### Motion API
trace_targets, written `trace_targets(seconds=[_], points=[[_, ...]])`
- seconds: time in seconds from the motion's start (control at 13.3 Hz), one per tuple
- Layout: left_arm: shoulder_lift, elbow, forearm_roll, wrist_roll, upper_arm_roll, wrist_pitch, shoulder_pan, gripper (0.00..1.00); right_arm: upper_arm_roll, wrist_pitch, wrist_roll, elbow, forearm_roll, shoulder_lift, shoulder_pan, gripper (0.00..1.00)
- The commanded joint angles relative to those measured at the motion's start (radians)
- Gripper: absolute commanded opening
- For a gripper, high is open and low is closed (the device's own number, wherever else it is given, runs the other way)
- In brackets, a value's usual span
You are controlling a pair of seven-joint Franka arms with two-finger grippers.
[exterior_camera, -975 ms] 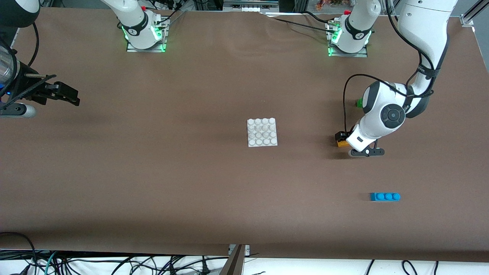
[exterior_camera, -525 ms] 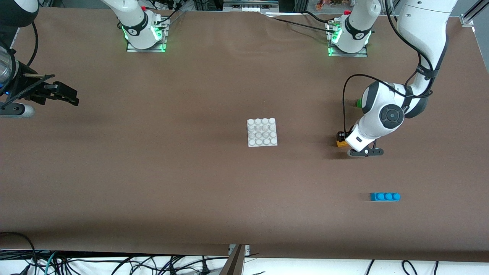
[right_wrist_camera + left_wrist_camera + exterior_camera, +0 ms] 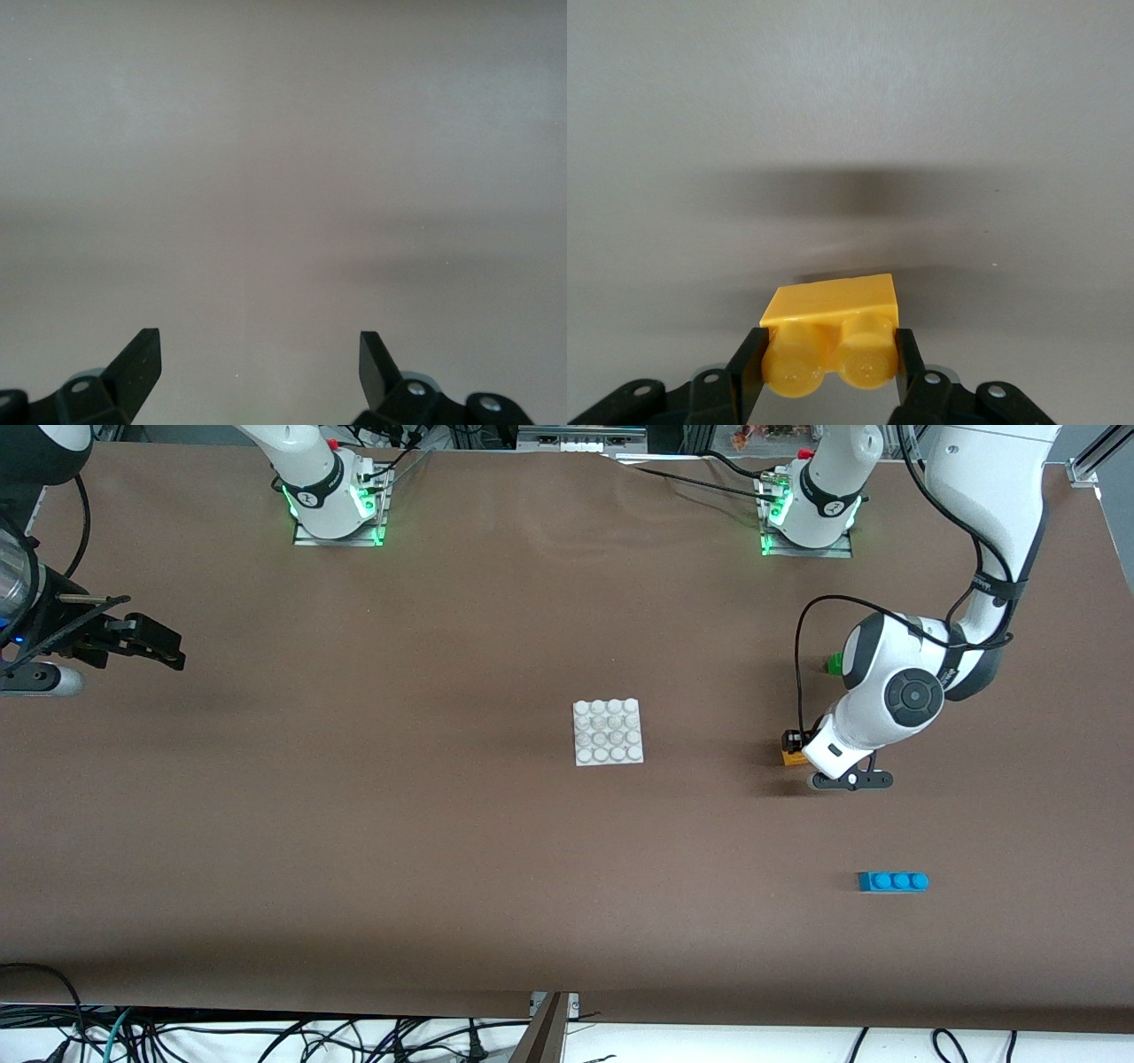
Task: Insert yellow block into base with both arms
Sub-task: 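Lift the yellow block with the left gripper and carry it over the plate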
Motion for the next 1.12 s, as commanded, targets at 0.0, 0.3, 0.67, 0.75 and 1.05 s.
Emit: trace_targets(seconds=[0.0, 0.3, 0.67, 0.75, 1.05], points=[[-0.011, 0.143, -0.023, -0.001, -0.018, -0.177, -0.007, 0.4, 0.016, -0.005, -0.003, 0.003, -0.006, -0.017, -0.002, 0.99], [-0.008, 0.258, -0.028, -0.011, -0.095, -0.248, -0.01, 0.4, 0.004, -0.005, -0.007, 0.003, -0.005, -0.017, -0.003, 0.99], [0.06, 0.402, -0.025, -0.093, -0.169, -0.251, -0.157, 0.4, -0.01, -0.011, -0.003, 0.001, -0.002, -0.017, -0.005, 0.99], [0.093, 0.443, -0.025, -0.128, -0.167, -0.251, -0.214, 0.4, -0.012, -0.011, -0.003, 0.001, -0.002, -0.017, -0.007, 0.99], [0.231, 0.531, -0.015, -0.403, -0.163, -0.244, -0.358, 0.4, -0.01, -0.014, -0.003, 0.001, 0.0, -0.019, -0.005, 0.99]])
